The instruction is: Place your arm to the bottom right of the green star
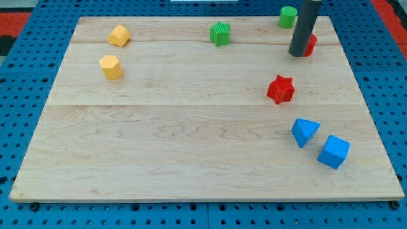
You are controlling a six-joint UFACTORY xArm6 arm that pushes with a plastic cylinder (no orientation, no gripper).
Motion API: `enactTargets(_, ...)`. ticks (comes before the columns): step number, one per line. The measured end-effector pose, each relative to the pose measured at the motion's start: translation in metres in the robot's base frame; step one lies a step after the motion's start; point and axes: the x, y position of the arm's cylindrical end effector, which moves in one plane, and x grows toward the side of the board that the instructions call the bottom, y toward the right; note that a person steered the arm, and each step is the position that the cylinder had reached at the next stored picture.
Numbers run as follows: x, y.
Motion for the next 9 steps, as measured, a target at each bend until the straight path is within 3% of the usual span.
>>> enactTargets(3,0.029,-0.037)
enactTargets(4,0.012,-0.053)
enactTargets(5,-0.034,-0.068)
enactTargets(6,-0.057,-0.055)
enactTargets(7,-0.032,-0.127)
enactTargets(8,0.031,-0.162)
enactTargets(9,0.063,-0.153)
